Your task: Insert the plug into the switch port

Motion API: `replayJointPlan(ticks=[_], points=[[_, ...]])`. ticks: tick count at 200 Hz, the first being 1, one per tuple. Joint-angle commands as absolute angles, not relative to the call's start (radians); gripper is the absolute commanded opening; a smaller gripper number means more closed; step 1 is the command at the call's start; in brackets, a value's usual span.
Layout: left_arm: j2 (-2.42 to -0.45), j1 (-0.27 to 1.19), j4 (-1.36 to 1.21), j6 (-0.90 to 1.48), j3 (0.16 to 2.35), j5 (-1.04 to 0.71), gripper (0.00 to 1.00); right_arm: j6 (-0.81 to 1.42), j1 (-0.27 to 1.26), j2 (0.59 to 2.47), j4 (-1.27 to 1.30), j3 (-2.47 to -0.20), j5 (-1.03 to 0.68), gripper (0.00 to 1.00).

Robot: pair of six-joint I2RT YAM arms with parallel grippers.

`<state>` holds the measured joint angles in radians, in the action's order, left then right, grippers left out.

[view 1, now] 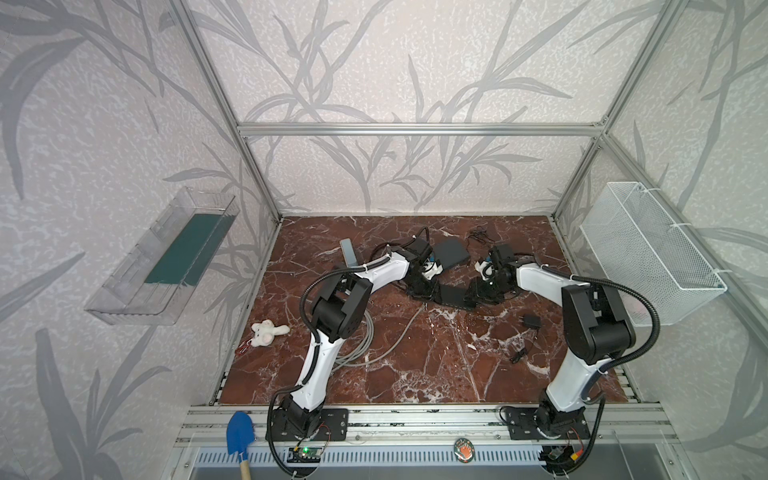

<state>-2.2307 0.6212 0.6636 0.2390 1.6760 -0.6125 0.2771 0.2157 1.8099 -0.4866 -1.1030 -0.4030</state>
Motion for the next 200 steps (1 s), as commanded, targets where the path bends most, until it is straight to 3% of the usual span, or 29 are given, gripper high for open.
replayJointPlan(ticks=[1, 80, 141, 200], points=[[-2.216, 0.626, 0.656, 0.271, 1.656, -0.613, 0.44, 0.173, 0.224, 1.821, -0.585, -1.149, -0.463, 0.51], [-2.221, 0.576, 0.667, 0.297, 1.718, -0.547, 0.50, 0.129, 0.183, 1.734, -0.599, -1.120, -0.382, 0.53], [-2.251, 0.580, 0.628, 0.326, 1.744, -0.609, 0.51, 0.169, 0.178, 1.775, -0.398, -1.054, -0.499, 0.51], [-2.291, 0.584, 0.579, 0.363, 1.764, -0.618, 0.51, 0.219, 0.200, 1.778, -0.324, -1.007, -0.581, 0.40]])
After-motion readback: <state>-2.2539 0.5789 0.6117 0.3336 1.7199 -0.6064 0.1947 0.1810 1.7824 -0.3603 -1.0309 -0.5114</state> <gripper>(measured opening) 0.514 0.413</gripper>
